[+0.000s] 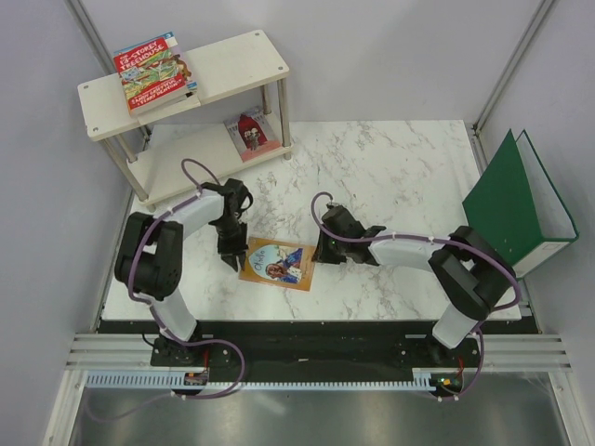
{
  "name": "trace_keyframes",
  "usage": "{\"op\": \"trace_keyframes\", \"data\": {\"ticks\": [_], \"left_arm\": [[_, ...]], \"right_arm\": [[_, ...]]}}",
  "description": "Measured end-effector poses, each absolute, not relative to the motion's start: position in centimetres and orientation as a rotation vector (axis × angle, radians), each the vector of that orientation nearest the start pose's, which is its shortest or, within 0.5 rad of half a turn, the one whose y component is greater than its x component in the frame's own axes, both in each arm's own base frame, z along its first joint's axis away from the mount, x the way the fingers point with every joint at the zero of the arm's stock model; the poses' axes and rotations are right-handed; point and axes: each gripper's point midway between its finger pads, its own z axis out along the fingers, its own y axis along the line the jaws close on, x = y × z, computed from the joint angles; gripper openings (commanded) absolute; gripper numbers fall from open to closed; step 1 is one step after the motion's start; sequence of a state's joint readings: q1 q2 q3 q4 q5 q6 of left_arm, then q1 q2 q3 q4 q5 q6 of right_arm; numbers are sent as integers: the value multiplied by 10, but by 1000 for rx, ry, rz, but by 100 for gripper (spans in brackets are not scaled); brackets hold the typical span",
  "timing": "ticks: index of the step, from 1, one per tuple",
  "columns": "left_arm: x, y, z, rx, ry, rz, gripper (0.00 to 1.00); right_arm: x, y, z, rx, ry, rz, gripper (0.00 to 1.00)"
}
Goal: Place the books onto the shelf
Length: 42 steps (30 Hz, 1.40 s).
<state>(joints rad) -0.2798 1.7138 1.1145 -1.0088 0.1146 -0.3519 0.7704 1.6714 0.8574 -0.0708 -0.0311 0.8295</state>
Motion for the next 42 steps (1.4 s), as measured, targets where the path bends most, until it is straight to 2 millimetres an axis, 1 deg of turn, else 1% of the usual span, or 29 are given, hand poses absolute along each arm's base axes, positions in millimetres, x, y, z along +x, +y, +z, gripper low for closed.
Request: {"op": "trace_keyframes", "data": {"ticks": [1, 2, 3, 4, 6, 10, 12, 14, 16, 18, 19, 22, 24, 27, 30, 32, 33, 34, 36, 37, 39, 40, 42], "left_arm": [[224, -106, 36, -100, 3227, -146, 29], [222, -110, 32, -84, 3241, -139, 29], [221, -114, 28, -65, 3255, -131, 29], [220, -118, 24, -50, 3267, -124, 29], [219, -126, 16, -18, 3286, -109, 29], [218, -133, 16, 8, 3298, -98, 29], [219, -136, 16, 12, 3300, -95, 29], [218, -136, 15, 12, 3305, -91, 29], [219, -136, 16, 10, 3306, -89, 29], [219, -137, 16, 10, 3306, -88, 29], [218, -137, 16, 9, 3307, -87, 29], [219, -137, 15, 8, 3315, -81, 29], [220, -137, 15, 7, 3327, -73, 29], [227, -141, 16, 12, 3331, -70, 30], [245, -149, 17, 20, 3311, -76, 30], [260, -155, 17, 22, 3295, -80, 30], [272, -161, 18, 27, 3272, -89, 30], [280, -165, 19, 32, 3255, -95, 31], [301, -175, 22, 51, 3208, -100, 34], [312, -181, 24, 64, 3174, -105, 40], [329, -193, 34, 94, 3111, -113, 45], [334, -199, 41, 109, 3083, -126, 51], [336, -207, 56, 131, 3029, -155, 54]], "right_arm": [[257, 299, 28, 52, 2603, 691, 51], [257, 299, 27, 53, 2607, 689, 55], [257, 297, 26, 44, 2615, 682, 56], [257, 297, 26, 39, 2622, 679, 60], [262, 296, 30, 26, 2619, 668, 61], [274, 282, 28, 26, 2628, 621, 62], [286, 278, 28, 20, 2618, 613, 62], [300, 284, 29, -15, 2603, 637, 62], [313, 298, 30, -68, 2575, 678, 62], [322, 311, 30, -119, 2548, 722, 61], [326, 318, 31, -148, 2533, 749, 61], [328, 334, 32, -213, 2514, 835, 60], [325, 340, 32, -248, 2512, 882, 60], [315, 343, 31, -291, 2526, 933, 59], [302, 340, 31, -329, 2541, 973, 57], [287, 335, 30, -354, 2563, 1002, 57], [276, 330, 30, -368, 2583, 1020, 57], [268, 328, 30, -376, 2598, 1034, 57], [253, 322, 29, -390, 2630, 1062, 57], [246, 320, 29, -395, 2643, 1073, 57], [239, 316, 29, -397, 2660, 1079, 57], [236, 314, 29, -397, 2669, 1079, 57], [232, 313, 29, -399, 2680, 1085, 57]]}}
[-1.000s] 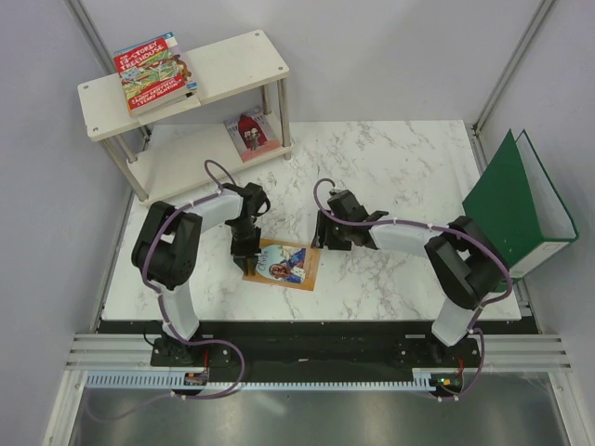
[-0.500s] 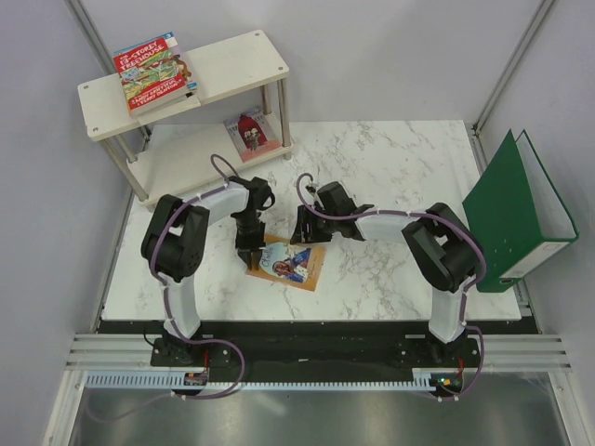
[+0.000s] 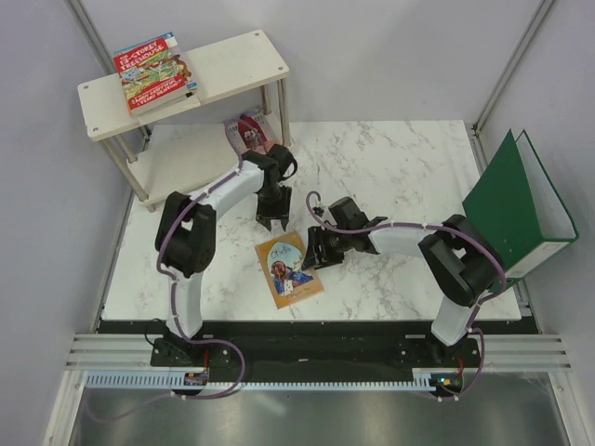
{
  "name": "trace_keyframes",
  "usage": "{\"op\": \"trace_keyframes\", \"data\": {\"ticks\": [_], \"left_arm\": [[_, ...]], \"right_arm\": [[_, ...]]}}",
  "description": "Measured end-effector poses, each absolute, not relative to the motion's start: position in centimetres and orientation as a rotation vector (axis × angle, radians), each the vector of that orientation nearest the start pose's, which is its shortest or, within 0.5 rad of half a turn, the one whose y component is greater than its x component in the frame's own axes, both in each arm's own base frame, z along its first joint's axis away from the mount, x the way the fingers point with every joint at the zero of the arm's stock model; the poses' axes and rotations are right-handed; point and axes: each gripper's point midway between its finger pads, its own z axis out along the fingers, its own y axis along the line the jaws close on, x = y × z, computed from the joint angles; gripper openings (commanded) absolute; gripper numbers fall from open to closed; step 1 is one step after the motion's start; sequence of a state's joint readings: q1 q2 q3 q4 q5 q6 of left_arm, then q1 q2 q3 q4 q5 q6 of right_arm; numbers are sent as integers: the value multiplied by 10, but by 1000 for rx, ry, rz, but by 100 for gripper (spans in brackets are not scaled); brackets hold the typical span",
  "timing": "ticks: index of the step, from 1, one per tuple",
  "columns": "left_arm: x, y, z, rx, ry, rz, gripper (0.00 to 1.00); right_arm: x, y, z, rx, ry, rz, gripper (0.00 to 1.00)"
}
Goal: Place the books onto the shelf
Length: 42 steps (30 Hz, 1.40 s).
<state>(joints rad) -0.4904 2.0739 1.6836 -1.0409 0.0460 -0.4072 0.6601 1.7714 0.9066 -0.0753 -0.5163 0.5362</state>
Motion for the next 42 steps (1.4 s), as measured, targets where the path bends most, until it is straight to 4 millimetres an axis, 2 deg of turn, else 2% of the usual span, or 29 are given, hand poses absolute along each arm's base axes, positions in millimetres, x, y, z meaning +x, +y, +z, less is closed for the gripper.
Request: {"op": "trace_keyframes", "data": {"ticks": [1, 3, 6, 8, 10, 15, 17, 20, 28, 33, 36, 39, 42], "left_arm": [[333, -208, 63, 133, 3009, -169, 58], [319, -206, 78, 122, 2962, -207, 58], [279, -190, 98, 50, 2924, -269, 58], [260, -185, 100, 0, 2899, -334, 58], [237, -180, 94, -68, 2906, -395, 60], [177, -166, 53, -269, 2977, -466, 60], [167, -163, 43, -318, 2995, -468, 61], [163, -167, 37, -357, 3002, -488, 61], [176, -193, 18, -380, 3002, -581, 61], [176, -195, 18, -397, 3009, -594, 61], [176, -196, 17, -400, 3019, -594, 61], [176, -197, 17, -404, 3029, -589, 61], [176, -197, 17, -405, 3033, -588, 61]], "right_arm": [[232, 314, 29, -400, 2680, 1086, 57], [232, 313, 29, -398, 2685, 1085, 57], [232, 313, 29, -396, 2685, 1086, 57], [232, 313, 29, -390, 2687, 1086, 56], [231, 313, 29, -385, 2690, 1087, 55], [232, 316, 28, -355, 2691, 1106, 54], [232, 318, 28, -338, 2684, 1130, 53], [231, 322, 28, -308, 2673, 1179, 52], [229, 332, 28, -264, 2638, 1295, 46], [231, 332, 29, -227, 2612, 1317, 44], [233, 332, 30, -213, 2598, 1325, 37], [238, 335, 35, -201, 2562, 1351, 31], [243, 342, 46, -199, 2505, 1406, 32]]}}
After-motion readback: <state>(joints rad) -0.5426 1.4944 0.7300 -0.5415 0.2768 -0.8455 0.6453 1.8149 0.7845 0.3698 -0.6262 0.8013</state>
